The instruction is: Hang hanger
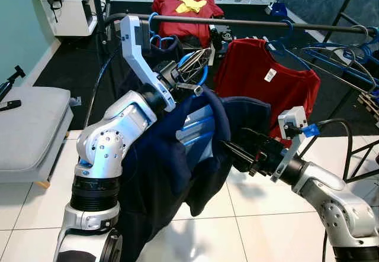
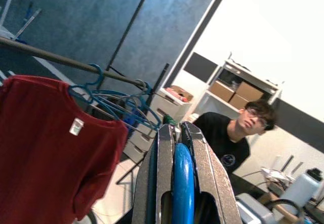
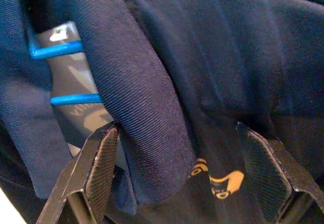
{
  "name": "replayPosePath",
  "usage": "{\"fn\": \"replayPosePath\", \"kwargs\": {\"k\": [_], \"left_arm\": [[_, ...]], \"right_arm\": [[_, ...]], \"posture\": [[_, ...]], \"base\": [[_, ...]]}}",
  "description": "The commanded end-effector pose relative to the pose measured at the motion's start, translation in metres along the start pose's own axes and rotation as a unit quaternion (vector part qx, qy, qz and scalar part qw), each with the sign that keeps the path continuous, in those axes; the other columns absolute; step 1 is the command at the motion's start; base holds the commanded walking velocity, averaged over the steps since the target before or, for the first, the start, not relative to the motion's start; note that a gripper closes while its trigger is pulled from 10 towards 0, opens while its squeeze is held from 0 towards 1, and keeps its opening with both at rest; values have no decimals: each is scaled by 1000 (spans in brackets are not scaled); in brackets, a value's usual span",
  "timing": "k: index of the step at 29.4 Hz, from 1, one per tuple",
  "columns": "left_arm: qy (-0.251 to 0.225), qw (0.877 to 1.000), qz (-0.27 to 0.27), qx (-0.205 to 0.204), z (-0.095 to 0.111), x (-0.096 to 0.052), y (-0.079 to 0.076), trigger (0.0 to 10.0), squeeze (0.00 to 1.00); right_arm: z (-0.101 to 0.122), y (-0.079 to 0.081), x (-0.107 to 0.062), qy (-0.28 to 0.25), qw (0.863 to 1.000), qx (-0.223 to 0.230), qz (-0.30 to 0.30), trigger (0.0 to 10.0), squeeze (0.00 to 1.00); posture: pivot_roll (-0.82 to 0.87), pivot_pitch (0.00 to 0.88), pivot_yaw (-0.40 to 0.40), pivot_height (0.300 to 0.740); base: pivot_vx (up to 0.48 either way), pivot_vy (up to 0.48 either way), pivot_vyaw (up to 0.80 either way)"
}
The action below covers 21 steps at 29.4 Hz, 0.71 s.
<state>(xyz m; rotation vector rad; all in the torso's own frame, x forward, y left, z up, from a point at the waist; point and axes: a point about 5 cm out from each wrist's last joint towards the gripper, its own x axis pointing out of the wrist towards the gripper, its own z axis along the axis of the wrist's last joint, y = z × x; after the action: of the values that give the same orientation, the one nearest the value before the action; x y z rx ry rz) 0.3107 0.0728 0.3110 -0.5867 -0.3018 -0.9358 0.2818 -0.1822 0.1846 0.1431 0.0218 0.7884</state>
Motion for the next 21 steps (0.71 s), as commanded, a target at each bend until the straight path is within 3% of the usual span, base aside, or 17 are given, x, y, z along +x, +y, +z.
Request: {"fn": "replayPosePath", "kwargs": {"k": [1,11,21], "left_arm": [[-10,999,-38,-5,5,6,-15,10000,0],[-8,999,-43,-23,-1,11,-25,10000,0],[-14,1000,7,-11,-3,15,-18,10000,0]], "right_arm": [[-3,2,3,6,1000,-3,4,10000,0],[-7,9,12,11,1000,2,22,10000,0],[-9,12,17,12,1000,0,25,10000,0]], "posture": [[-14,84,-34,740],[-11,88,-31,740],[-13,90,-30,740]], "base": [[0,0,0],[0,0,0],[0,0,0]]}}
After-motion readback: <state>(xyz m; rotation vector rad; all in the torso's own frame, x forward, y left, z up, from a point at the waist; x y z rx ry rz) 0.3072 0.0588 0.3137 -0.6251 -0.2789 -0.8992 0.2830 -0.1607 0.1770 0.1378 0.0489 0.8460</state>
